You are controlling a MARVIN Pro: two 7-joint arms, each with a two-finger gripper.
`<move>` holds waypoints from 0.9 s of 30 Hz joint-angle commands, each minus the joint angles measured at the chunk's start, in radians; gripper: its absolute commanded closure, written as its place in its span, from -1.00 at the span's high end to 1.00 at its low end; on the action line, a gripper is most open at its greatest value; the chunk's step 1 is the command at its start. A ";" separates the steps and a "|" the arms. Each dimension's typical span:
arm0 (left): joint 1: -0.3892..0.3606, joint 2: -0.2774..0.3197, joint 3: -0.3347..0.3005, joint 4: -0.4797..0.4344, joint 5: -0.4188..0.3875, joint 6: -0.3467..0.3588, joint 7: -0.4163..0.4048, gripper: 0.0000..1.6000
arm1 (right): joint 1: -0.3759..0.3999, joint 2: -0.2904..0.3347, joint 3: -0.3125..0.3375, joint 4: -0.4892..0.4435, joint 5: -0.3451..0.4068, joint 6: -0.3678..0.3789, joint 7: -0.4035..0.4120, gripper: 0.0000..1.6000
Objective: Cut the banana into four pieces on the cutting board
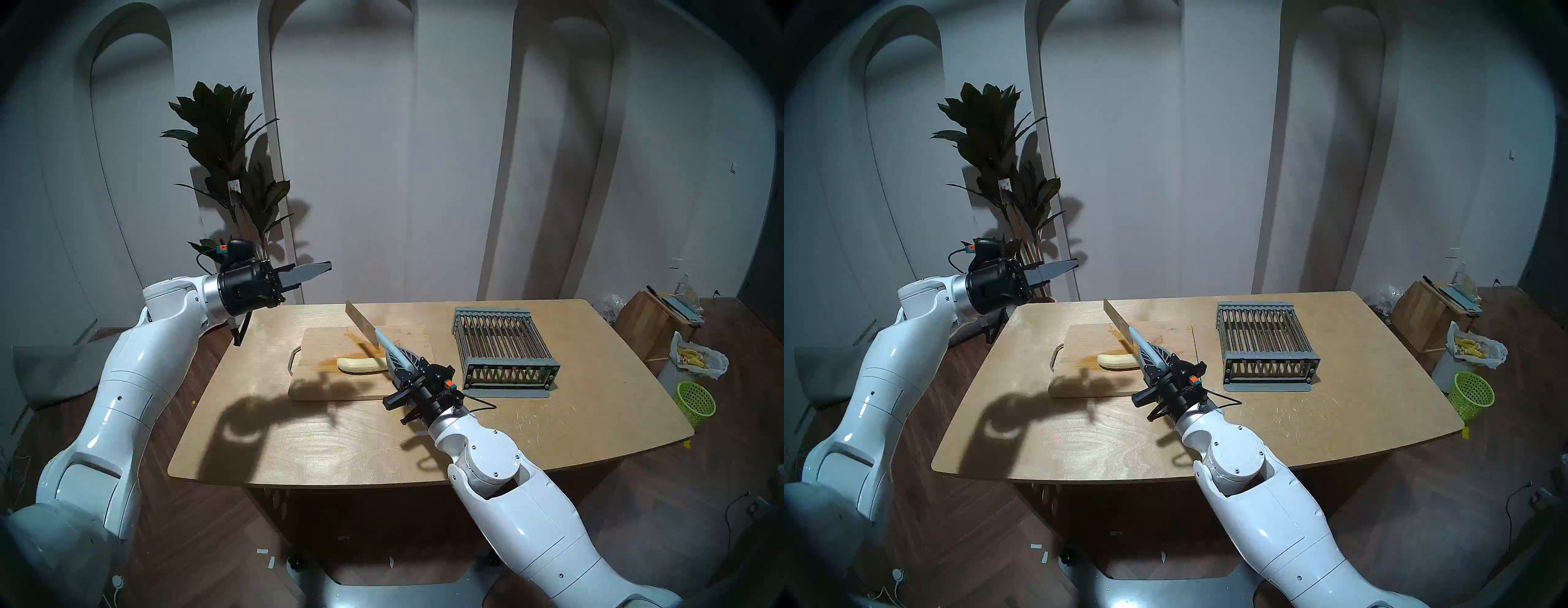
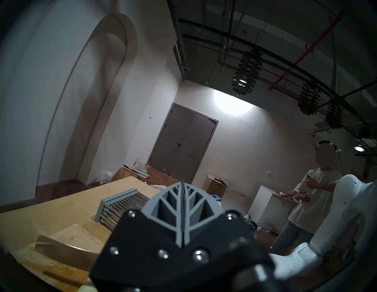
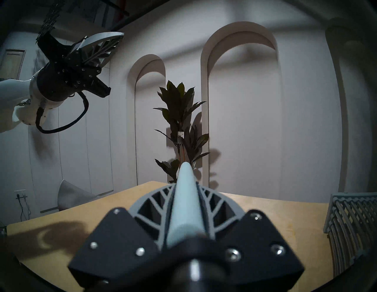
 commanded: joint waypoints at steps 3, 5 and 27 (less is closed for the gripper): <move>-0.061 -0.109 0.044 0.031 0.004 -0.016 0.047 -1.00 | 0.008 -0.011 -0.011 -0.022 -0.001 -0.010 0.005 -1.00; -0.071 -0.124 0.070 0.046 0.015 -0.026 0.048 -1.00 | 0.008 -0.011 -0.013 -0.019 0.000 -0.011 0.005 -1.00; -0.173 -0.134 0.219 0.308 0.141 -0.161 -0.063 -1.00 | 0.032 -0.019 -0.023 0.051 0.005 -0.036 -0.008 -1.00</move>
